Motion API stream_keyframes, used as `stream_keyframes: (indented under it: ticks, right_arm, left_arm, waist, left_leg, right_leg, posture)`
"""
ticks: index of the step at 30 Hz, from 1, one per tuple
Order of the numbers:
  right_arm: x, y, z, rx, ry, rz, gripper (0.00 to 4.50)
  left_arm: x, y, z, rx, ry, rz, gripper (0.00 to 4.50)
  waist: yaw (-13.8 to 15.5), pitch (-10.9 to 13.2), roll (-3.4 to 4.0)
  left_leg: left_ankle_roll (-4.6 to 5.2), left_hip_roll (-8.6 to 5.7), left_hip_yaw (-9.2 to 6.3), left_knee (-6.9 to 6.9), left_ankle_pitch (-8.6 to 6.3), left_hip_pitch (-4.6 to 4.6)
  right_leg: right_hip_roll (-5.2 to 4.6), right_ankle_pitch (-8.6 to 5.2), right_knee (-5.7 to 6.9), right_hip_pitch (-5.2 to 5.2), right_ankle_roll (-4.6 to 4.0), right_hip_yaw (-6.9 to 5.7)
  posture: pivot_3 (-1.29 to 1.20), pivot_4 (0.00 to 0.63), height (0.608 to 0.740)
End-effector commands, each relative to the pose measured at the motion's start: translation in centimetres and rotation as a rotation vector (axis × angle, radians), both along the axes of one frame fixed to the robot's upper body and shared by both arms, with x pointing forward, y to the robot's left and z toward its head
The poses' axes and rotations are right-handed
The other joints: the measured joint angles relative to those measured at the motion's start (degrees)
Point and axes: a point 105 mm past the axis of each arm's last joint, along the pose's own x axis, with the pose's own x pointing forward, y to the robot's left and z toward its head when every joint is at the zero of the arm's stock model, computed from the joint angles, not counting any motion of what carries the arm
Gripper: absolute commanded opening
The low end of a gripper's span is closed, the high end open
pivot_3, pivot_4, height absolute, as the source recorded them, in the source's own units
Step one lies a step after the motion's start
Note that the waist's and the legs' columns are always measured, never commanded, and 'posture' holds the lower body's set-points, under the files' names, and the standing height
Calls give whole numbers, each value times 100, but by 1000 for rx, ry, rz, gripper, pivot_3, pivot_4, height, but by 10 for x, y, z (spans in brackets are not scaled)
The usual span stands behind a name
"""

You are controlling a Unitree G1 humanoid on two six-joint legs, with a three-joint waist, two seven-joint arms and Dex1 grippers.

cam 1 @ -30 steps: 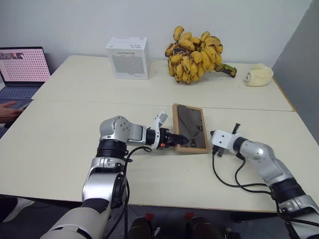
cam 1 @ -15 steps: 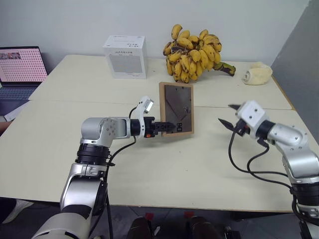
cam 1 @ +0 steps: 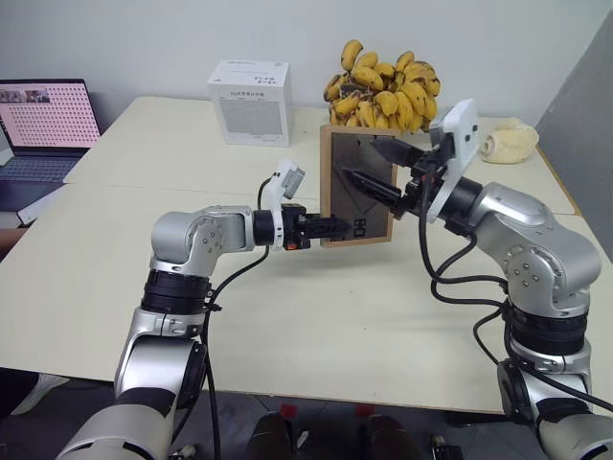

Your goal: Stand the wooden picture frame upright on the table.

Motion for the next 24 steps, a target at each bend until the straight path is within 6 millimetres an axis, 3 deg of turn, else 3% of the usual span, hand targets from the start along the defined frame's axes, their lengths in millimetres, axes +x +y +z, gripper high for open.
stream_keyframes:
  ticks: [1,7,15,24]
  right_arm:
    - [4,-4,2,6,-48,-24,3854]
    - [9,-3,-2,8,-44,-34,3854]
    - [-1,12,4,57,-43,-1,3854]
    - [-6,-2,-6,73,-9,-73,3854]
  left_arm:
    - [-13,-11,33,-37,-106,-84,1286]
    - [-13,-11,37,-41,-115,-84,1286]
    - [10,-13,31,-33,-104,-27,1286]
    - [36,-9,26,-14,-100,28,1286]
  waist:
    - [-1,0,0]
    - [-6,0,0]
    - [-1,0,0]
    - [-4,0,0]
  left_leg:
    - [0,0,0,-1,0,0]
    - [4,0,3,0,2,1]
    - [10,0,3,2,14,1]
    - [14,-2,4,0,21,0]
  right_leg:
    - [0,-1,5,-2,-2,-1]
    - [1,-3,10,-5,-5,1]
    - [2,-3,25,-8,-5,0]
    - [3,-3,45,-20,-5,0]
  posture:
    - [0,150,740]
    - [0,150,740]
    - [0,150,740]
    - [0,150,740]
